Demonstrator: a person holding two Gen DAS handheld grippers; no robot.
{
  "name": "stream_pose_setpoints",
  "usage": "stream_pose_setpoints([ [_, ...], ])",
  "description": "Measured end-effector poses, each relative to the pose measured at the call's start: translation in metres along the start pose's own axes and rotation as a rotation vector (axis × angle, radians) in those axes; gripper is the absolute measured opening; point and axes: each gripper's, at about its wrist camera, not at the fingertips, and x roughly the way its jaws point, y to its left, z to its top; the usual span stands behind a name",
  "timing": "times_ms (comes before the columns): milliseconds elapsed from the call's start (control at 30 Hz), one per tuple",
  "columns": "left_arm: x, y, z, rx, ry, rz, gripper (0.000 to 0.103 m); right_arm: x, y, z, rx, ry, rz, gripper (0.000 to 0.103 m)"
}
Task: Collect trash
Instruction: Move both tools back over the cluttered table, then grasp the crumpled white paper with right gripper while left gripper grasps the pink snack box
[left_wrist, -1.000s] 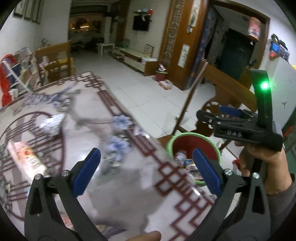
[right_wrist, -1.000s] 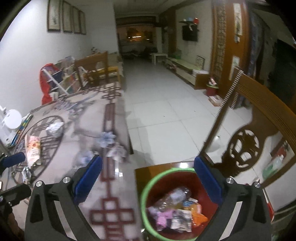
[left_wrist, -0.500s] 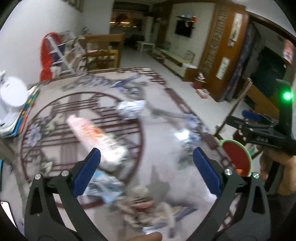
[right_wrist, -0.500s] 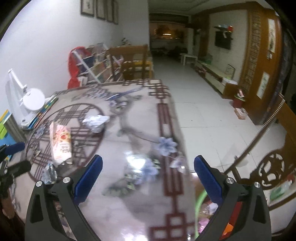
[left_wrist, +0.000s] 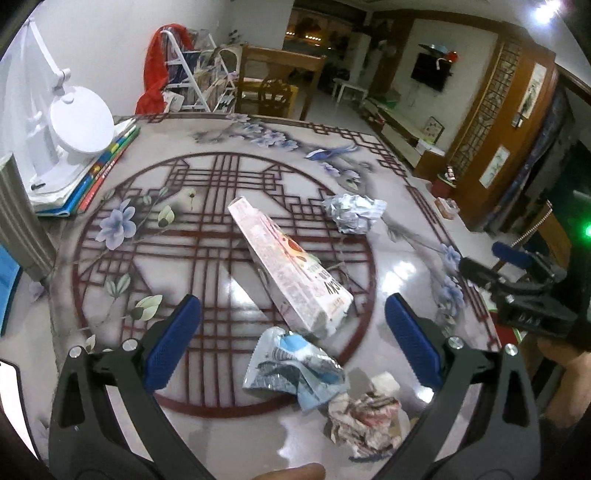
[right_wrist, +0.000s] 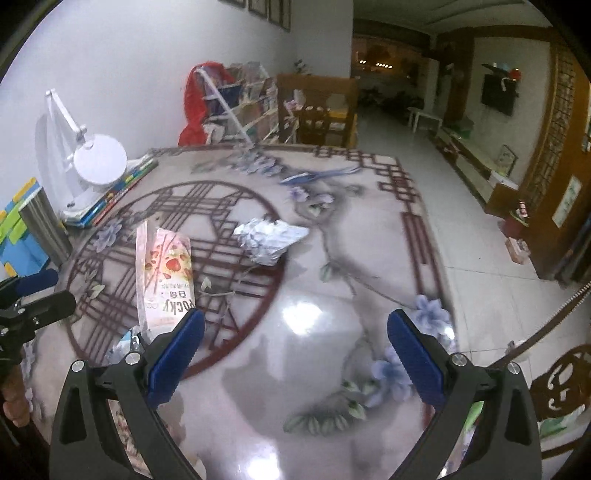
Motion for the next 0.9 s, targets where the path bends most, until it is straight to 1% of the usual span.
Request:
stream_pose_setpoints([
  [167, 0.027, 0.001, 0.010, -0.024, 0.031, 0.017, 0.097, 0.032, 0.004, 0.007, 0.000, 0.044, 0.018, 0.096],
  [267, 0.043, 0.005, 0.013, -0.051, 0.053, 0.027, 0.097, 0.051, 0.005, 0.016, -0.008, 0.052, 0.017, 0.096],
  [367, 0.062, 0.013, 0.016, -0.088, 0.079, 0.053, 0.097, 0.069, 0.004, 0.025, -0.016, 0.055, 0.019, 0.096],
  [567, 0.095, 0.024, 0.022, -0.129, 0.107, 0.092, 0.097, 0.105, -0.005, 0.042, 0.053, 0.073, 0.051, 0.096],
  [767, 0.115, 0.026, 0.026, -0.145, 0.127, 0.106, 0.097, 0.139, -0.010, 0.053, 0.098, 0.092, 0.089, 0.096],
  [833, 0.118, 0.026, 0.026, -0.147, 0.131, 0.101, 0.097, 0.148, -0.009, 0.055, 0.109, 0.089, 0.111, 0.096],
  [900, 0.121, 0.025, 0.025, -0.138, 0.132, 0.112, 0.097, 0.153, -0.005, 0.058, 0.103, 0.088, 0.123, 0.095],
])
